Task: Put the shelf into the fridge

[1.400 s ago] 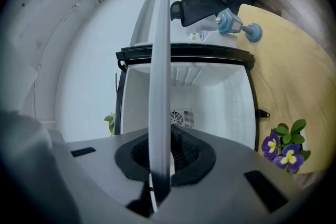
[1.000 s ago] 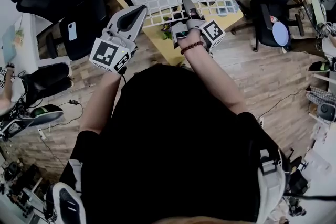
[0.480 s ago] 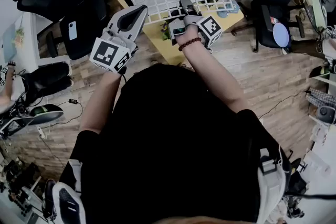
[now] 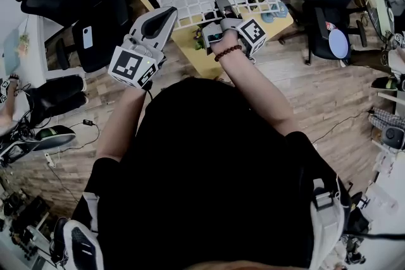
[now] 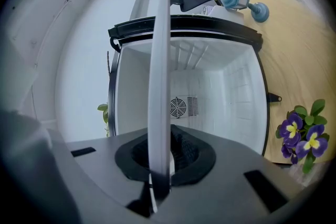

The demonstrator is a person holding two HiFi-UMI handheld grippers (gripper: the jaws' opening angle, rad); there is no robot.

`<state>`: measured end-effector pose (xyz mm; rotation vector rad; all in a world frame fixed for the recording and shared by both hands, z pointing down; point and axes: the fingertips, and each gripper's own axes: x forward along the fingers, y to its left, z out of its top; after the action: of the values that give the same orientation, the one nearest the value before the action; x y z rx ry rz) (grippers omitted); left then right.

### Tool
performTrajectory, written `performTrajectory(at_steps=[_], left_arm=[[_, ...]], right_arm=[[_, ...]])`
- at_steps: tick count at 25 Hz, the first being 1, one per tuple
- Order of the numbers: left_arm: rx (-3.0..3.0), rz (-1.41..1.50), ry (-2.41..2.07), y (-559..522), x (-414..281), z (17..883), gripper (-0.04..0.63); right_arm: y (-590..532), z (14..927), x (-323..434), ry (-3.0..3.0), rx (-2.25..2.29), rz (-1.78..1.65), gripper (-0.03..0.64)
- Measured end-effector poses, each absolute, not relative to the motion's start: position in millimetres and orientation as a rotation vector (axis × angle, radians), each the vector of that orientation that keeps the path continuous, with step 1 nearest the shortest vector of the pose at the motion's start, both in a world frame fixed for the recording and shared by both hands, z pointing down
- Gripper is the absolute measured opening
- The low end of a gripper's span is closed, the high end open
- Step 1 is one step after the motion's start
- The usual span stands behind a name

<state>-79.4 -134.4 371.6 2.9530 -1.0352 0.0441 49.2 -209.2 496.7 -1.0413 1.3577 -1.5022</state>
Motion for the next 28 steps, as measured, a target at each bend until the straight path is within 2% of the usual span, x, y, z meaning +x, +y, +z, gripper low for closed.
performTrajectory(at_steps=[28], left_arm=[[2.942, 0.049, -1.032, -137.0, -76.3, 377.8, 0.018]], right_arm=[[-208.6, 489.8, 49.0, 1.372, -1.042, -1.497, 0.043]])
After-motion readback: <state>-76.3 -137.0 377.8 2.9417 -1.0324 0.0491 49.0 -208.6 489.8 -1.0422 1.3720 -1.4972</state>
